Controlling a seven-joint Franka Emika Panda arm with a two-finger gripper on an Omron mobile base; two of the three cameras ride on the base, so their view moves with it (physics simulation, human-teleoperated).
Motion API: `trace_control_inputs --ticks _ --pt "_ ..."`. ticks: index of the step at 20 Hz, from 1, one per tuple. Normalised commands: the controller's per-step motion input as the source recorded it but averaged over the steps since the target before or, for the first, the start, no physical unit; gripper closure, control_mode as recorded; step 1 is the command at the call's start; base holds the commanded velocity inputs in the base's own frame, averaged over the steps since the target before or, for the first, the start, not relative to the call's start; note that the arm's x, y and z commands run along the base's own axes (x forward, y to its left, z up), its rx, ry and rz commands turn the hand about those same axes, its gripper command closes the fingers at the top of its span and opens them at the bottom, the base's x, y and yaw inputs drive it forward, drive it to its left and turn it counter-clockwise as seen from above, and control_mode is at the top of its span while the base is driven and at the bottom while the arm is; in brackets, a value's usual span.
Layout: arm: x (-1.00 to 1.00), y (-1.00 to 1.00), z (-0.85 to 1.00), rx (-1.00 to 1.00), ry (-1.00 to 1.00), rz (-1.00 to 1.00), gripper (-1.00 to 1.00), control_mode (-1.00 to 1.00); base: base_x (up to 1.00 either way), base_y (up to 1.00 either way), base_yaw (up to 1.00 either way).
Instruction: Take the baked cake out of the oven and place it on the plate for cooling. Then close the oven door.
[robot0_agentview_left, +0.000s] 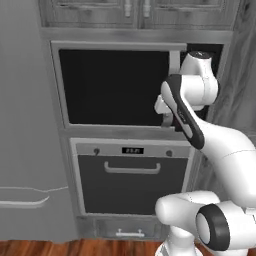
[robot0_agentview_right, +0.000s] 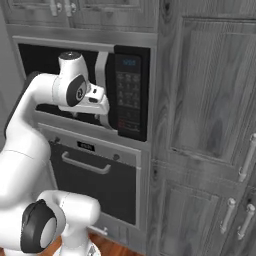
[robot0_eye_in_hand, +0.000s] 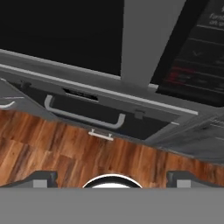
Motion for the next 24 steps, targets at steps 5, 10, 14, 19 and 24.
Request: trace_control_inputs --ticks 5,10,14,19,24 --pt "0.0 0.0 0.0 0.0 0.0 0.0 -1.0 1.0 -0.02 -0.44 0.47" --pt "0.0 0.0 0.0 0.0 0.0 0.0 -1.0 1.0 0.0 -0.48 0.45" --pt "0.0 0.0 0.0 0.0 0.0 0.0 -1.0 1.0 0.0 -0.57 0.44" --pt "0.0 0.0 0.0 0.0 0.0 0.0 -1.0 1.0 0.0 -0.58 0.4" --pt "0.0 0.0 0.0 0.0 0.0 0.0 -1.0 1.0 0.0 -0.64 0.3"
